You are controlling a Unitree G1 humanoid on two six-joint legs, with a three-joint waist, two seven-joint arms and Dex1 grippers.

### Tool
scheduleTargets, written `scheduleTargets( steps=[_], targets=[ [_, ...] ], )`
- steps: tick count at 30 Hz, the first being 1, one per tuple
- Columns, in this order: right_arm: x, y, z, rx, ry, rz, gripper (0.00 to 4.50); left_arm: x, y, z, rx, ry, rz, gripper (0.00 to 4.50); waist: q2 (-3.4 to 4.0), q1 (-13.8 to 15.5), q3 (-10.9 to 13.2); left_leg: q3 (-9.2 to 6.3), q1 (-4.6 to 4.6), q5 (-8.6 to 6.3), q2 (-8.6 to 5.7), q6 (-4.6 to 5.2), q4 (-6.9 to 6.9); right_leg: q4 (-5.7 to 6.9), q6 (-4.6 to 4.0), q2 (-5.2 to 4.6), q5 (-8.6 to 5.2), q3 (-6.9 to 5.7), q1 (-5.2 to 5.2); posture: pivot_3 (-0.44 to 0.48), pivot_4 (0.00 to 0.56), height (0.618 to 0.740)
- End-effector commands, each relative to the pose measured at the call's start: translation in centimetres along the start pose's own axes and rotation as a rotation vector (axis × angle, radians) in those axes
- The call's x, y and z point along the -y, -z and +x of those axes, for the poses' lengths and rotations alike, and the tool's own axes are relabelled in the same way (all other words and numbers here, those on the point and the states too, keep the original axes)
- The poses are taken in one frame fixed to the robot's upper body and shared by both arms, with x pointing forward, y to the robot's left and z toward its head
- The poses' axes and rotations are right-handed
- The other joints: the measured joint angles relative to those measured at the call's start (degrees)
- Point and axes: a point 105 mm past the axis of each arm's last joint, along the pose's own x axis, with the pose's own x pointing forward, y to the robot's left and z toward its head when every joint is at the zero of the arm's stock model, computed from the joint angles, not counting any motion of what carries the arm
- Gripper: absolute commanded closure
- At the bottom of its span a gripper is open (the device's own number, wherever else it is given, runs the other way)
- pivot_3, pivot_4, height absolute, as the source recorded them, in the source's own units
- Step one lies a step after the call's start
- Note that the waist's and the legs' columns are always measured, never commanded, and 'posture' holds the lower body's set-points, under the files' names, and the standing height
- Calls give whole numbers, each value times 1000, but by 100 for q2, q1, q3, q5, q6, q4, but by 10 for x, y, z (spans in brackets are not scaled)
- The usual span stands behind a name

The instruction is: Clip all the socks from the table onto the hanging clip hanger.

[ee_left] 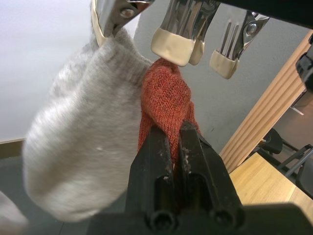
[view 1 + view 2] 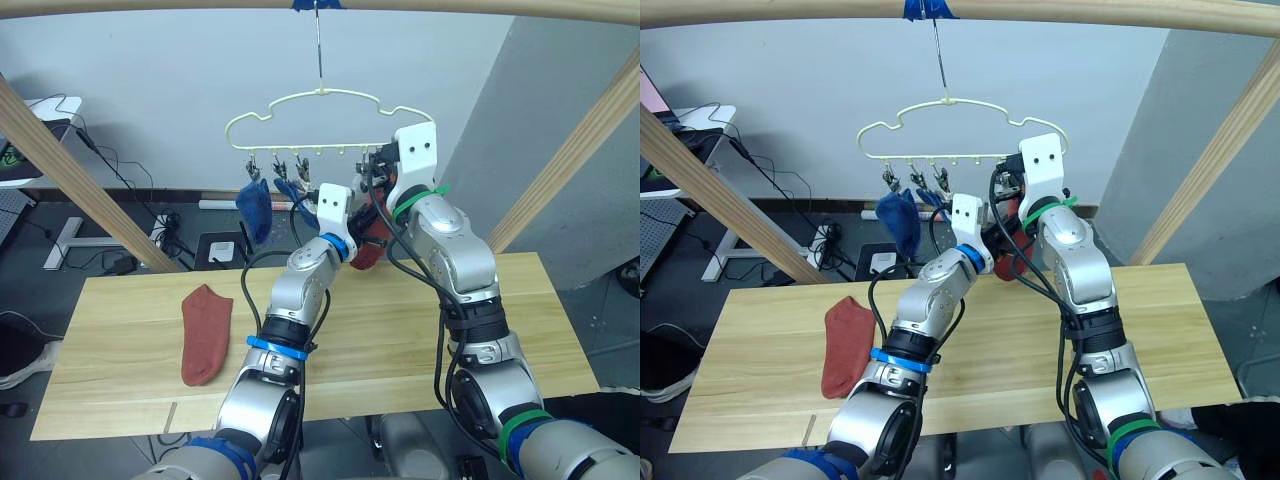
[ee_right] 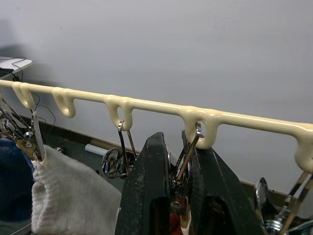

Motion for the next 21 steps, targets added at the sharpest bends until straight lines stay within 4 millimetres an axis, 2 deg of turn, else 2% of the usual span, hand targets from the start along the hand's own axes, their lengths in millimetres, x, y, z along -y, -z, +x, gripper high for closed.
scheduleTargets(
  steps=[1, 13, 21],
  targets=[
    [-4, -20, -2, 71, -13, -2, 4360, 13, -14, 6, 43, 50, -3, 4500, 0, 0, 0, 0, 0, 0, 0, 0, 0, 0, 0, 0, 0, 0, 0, -197, 246, 740],
    [-6, -17, -3, 60, -20, 3, 4360, 20, -27, 9, 85, 88, 1, 4500, 0, 0, 0, 0, 0, 0, 0, 0, 0, 0, 0, 0, 0, 0, 0, -195, 245, 740],
    [-2, -13, -3, 36, 5, -13, 4360, 16, -33, 9, 115, 72, 7, 4500, 0, 0, 0, 0, 0, 0, 0, 0, 0, 1, 0, 0, 0, 0, 0, -194, 244, 740]
  ],
)
